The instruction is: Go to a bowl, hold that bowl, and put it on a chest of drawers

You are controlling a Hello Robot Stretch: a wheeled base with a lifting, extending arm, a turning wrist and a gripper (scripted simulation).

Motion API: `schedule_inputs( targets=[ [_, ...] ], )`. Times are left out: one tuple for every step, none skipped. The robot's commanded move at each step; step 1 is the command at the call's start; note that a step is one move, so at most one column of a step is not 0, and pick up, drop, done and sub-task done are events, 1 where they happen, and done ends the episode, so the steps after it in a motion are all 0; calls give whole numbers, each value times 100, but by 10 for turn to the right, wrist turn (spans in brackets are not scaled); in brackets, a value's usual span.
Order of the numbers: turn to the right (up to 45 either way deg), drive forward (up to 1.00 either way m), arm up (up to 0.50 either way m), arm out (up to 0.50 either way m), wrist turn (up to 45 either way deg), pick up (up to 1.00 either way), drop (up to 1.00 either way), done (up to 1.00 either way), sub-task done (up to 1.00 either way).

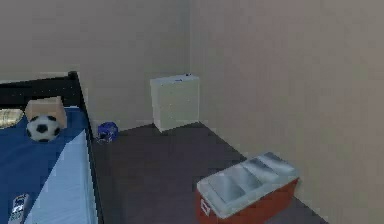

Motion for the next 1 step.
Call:
schedule_inputs(
  targets=[
    [0,65,0,0,0,0,0,0,0]
  ],
)
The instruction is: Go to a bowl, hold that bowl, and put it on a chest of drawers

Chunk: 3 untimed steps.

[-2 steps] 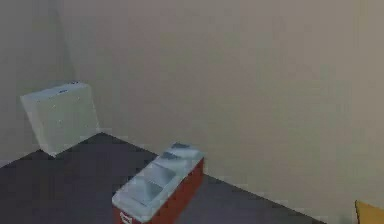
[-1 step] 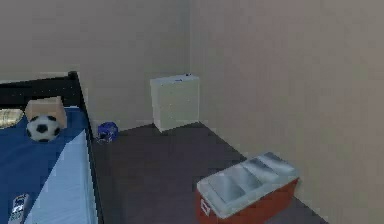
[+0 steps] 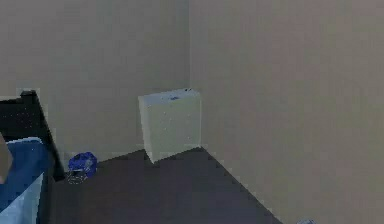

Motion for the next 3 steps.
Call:
schedule_inputs(
  targets=[
    [-300,0,0,0,0,0,0,0,0],
    [0,45,0,0,0,0,0,0,0],
    [0,30,0,0,0,0,0,0,0]
  ],
)
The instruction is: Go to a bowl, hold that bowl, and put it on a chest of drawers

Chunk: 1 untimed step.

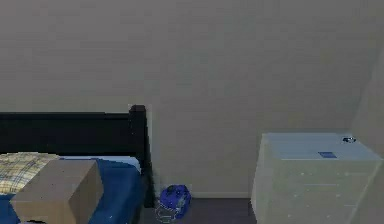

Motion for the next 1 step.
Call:
schedule_inputs(
  targets=[
    [450,0,0,0,0,0,0,0,0]
  ],
)
